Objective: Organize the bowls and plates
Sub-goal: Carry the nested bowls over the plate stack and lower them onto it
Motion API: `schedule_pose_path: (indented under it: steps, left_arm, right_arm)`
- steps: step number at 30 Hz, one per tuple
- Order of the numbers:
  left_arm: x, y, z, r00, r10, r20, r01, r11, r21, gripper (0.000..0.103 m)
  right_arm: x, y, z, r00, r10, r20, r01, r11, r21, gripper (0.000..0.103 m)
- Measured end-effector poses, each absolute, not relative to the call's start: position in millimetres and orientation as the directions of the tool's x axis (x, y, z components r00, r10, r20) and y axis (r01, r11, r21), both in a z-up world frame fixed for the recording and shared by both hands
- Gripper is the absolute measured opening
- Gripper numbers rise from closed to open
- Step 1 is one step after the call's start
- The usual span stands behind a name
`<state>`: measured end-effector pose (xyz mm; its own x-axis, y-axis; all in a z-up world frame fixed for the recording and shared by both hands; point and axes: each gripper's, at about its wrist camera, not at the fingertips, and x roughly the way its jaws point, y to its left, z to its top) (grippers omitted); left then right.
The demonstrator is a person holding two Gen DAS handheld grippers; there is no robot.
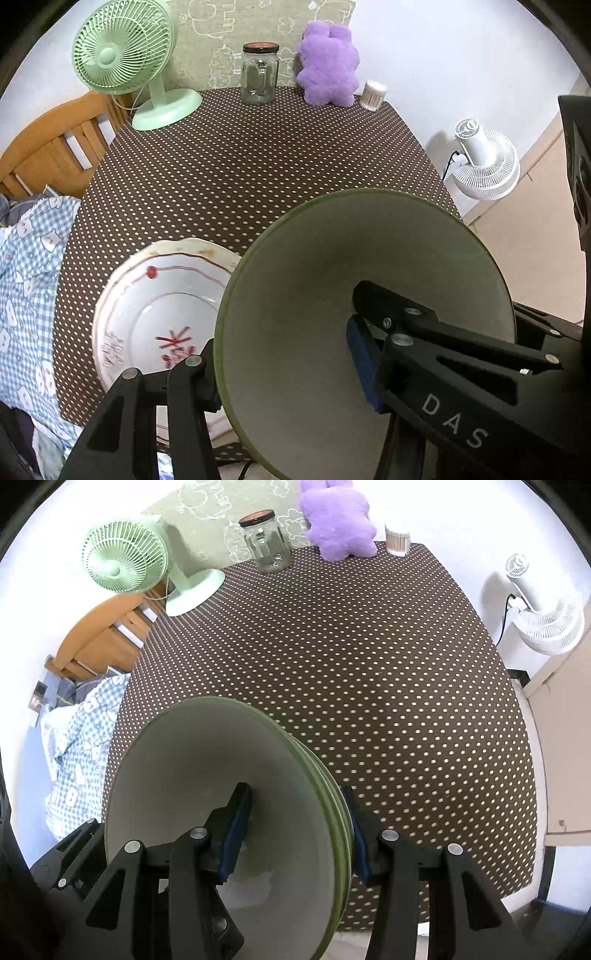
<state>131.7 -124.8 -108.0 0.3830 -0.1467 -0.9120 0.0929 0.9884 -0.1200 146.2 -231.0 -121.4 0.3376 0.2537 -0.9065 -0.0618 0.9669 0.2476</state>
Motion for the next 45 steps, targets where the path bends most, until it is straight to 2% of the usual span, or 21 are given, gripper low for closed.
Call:
schedule_pose_path:
  steps: [25, 45]
  left_arm:
    - [145.1, -15.3, -117.5, 0.329, -0.184, -0.926, 0.142, 0.979, -0.144, 0.055]
    - [154.6, 3.6, -147.7, 0.239, -0.180, -0.954, 0.112, 0.981, -0.157, 0.055]
  right_arm:
    - [147.2, -111.0, -133.3, 0.325, 0.218, -0.920, 0.007, 0.972, 0.233, 0.051]
    - [158.2, -81.3, -174.8, 0.219, 0.217, -0.951, 0.025, 0.973, 0.228, 0.051]
